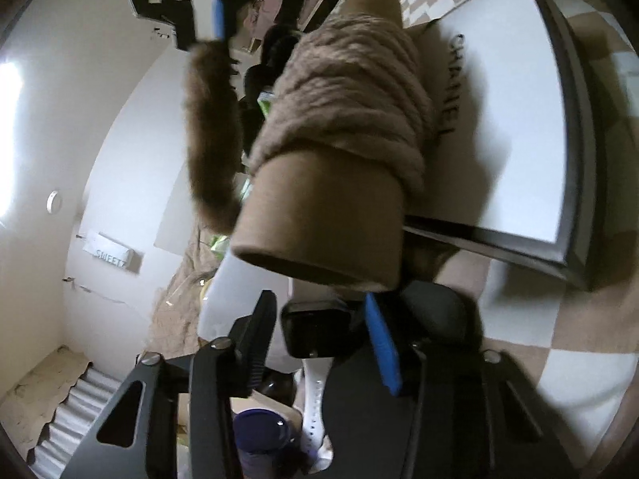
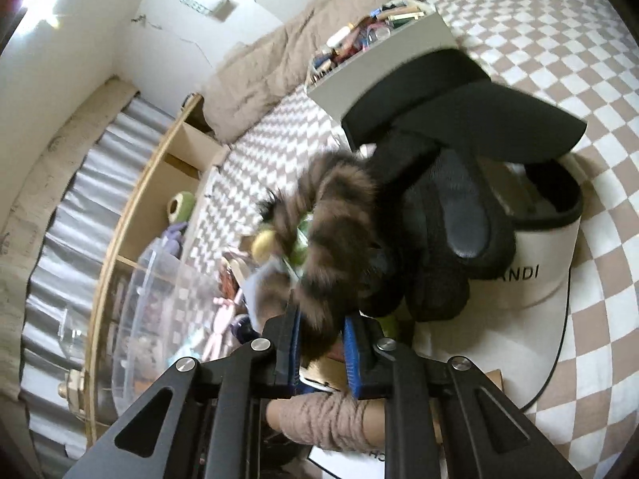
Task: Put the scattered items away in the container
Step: 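Close the right tool on the brown fur ring while the left tool closes on the white smartwatch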
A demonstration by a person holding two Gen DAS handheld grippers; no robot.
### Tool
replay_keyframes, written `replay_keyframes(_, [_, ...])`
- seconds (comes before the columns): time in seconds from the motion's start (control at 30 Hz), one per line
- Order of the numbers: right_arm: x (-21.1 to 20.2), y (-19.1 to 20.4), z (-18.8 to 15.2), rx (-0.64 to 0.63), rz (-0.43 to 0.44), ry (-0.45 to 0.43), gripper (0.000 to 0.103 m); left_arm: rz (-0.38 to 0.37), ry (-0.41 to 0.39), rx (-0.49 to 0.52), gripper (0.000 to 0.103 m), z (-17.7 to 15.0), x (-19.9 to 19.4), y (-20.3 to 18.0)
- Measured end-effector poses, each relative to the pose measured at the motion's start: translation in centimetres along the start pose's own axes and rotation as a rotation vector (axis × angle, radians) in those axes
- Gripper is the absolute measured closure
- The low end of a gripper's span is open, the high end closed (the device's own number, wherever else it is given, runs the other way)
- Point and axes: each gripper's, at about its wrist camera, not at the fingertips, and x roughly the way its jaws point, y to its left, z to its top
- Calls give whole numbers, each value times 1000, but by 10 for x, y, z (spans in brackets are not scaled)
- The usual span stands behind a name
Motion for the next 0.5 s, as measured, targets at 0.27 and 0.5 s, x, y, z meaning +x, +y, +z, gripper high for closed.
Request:
replay_keyframes(0.27, [-5,-4,1,17,-8,-6,85,-32,16,-26,62,-1,4,5])
replay_keyframes(0.5, [20,-11,-9,33,-92,90,85,-78,30,-56,63,-3,-5,19])
